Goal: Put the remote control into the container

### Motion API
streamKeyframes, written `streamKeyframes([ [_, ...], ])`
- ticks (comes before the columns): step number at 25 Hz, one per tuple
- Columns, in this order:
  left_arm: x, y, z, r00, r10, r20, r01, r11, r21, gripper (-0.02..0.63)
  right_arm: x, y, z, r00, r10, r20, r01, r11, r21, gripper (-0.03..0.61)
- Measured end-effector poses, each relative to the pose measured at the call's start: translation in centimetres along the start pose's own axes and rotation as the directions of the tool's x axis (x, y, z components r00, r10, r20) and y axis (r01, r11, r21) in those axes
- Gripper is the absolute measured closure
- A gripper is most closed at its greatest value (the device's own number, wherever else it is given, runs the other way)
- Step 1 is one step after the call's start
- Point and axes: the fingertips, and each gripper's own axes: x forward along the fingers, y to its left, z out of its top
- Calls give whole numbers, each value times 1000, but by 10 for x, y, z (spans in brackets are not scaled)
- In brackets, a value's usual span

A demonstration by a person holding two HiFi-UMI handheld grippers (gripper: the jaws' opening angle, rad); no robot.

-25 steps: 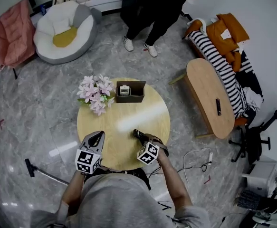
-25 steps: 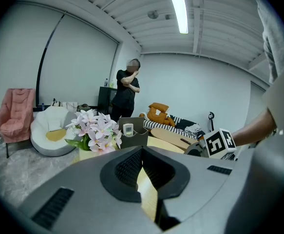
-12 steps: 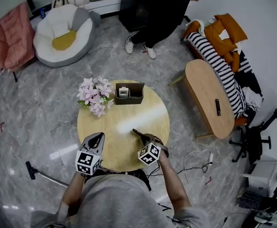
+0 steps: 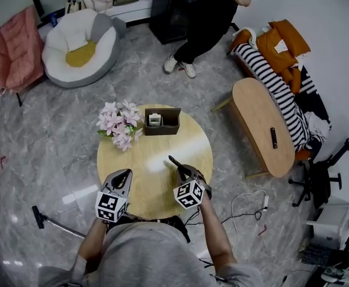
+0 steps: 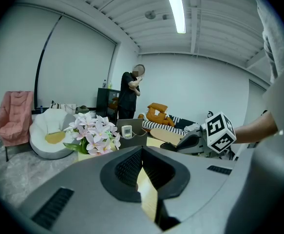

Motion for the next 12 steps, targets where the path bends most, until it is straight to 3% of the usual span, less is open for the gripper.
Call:
streamKeyframes([
  [6,2,2,3,1000,4,5,-4,1000,8,606,-15,-23,31,991,-85,104,73,991,109,528],
  [12,3,5,8,1000,11,16,-11,1000,14,607,-35,-44,64,957,-180,226,143,975,168,528],
])
